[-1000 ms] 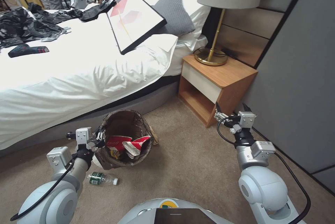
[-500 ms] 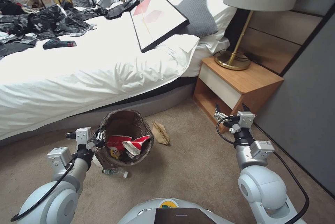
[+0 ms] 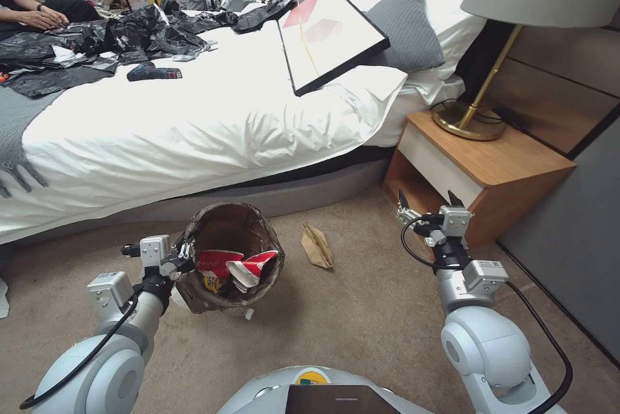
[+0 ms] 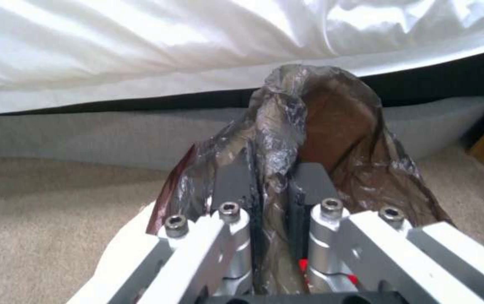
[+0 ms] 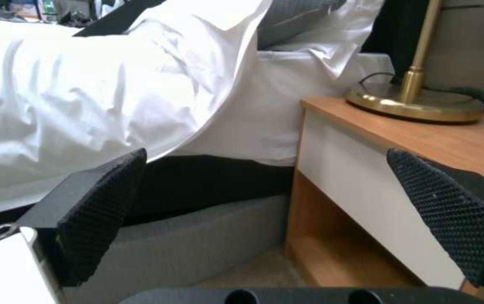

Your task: Pick up the trash bin, then pick up the garbage from the floor and place it into the trash bin.

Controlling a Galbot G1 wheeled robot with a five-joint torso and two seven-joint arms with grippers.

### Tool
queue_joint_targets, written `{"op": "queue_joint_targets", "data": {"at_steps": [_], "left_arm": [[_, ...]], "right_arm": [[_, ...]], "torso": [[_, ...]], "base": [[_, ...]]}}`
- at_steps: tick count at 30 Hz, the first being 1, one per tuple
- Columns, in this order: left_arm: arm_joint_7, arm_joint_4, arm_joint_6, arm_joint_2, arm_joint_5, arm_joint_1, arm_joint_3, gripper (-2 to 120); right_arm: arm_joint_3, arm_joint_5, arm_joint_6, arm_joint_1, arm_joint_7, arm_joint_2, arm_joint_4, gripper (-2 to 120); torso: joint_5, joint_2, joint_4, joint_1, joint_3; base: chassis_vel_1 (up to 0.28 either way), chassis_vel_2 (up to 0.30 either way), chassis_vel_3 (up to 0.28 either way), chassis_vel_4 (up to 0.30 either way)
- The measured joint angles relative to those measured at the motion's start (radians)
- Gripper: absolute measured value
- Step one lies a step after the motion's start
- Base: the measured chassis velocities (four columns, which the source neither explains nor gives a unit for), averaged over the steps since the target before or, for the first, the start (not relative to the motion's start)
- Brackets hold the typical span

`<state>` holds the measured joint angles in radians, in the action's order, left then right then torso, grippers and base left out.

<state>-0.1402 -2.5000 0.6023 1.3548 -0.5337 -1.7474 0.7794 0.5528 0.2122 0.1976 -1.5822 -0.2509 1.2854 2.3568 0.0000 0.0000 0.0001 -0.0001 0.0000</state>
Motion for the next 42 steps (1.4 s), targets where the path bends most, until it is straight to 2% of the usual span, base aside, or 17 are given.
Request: {"op": "queue_joint_targets", "data": {"at_steps": [13,18,20,22,24,26,28,30,32,36,42], "left_arm": [[-0.003,0.0,-0.016,0.001,0.0,-0.009,0.007,8],[-0.001,0.0,-0.034,-0.004,0.012,-0.023,0.022,8],[0.0,0.0,-0.036,-0.004,0.012,-0.027,0.03,8],[0.0,0.0,-0.036,-0.004,0.011,-0.028,0.032,8],[0.0,0.0,-0.036,-0.004,0.009,-0.031,0.037,8],[0.0,0.0,-0.036,-0.003,0.009,-0.032,0.037,8],[0.0,0.0,-0.037,-0.002,0.007,-0.037,0.039,8],[0.0,0.0,-0.037,-0.002,0.007,-0.038,0.039,8],[0.0,0.0,-0.037,-0.001,0.002,-0.041,0.043,8],[-0.004,0.0,-0.034,-0.006,-0.01,-0.038,0.059,8],[-0.008,0.0,-0.033,-0.007,-0.013,-0.039,0.066,8]], "right_arm": [[0.001,0.034,0.021,0.026,0.002,-0.022,-0.017,100],[-0.012,0.133,0.072,0.083,0.011,-0.07,-0.06,100],[-0.04,0.218,0.109,0.13,-0.008,-0.105,-0.099,100],[-0.05,0.239,0.117,0.145,-0.012,-0.118,-0.114,100],[-0.088,0.282,0.141,0.202,-0.018,-0.167,-0.18,100],[-0.096,0.285,0.143,0.211,-0.018,-0.174,-0.192,100],[-0.148,0.296,0.147,0.267,-0.017,-0.209,-0.263,100],[-0.164,0.3,0.148,0.283,-0.017,-0.216,-0.283,100],[-0.233,0.328,0.164,0.339,-0.011,-0.236,-0.365,100],[-0.304,0.35,0.169,0.392,0.019,-0.254,-0.459,100],[-0.355,0.357,0.169,0.433,0.032,-0.258,-0.517,100]], "torso": [[0.0,0.0,-0.0002,0.0,0.0],[0.0001,0.0,-0.0001,0.0,0.0],[0.0001,0.0,-0.0001,0.0,0.0],[0.0001,0.0,0.0001,0.0,0.0],[0.0,0.0,0.0001,0.0,0.0],[0.0001,0.0,0.0001,0.0,0.0],[0.0001,0.0,-0.0002,0.0,0.0],[0.0001,0.0,-0.0001,0.0,0.0],[0.0001,0.0,0.0,0.0,0.0],[0.0001,0.0,-0.0002,0.0,0.0],[0.0001,0.0,-0.0003,0.0,0.0]], "base": [[0.0,0.0,0.0,0.0],[0.0,0.0,0.0,0.0],[0.0,0.0,0.0,0.0],[0.0,0.0,0.0,0.0],[0.0,0.0,0.0,0.0],[0.0,0.0,0.0,0.0],[0.0,0.0,0.0,0.0],[0.0,0.0,0.0,0.0],[0.0,0.0,0.0,0.0],[0.0,0.0,0.0,0.0],[0.0,0.0,0.0,0.0]]}}
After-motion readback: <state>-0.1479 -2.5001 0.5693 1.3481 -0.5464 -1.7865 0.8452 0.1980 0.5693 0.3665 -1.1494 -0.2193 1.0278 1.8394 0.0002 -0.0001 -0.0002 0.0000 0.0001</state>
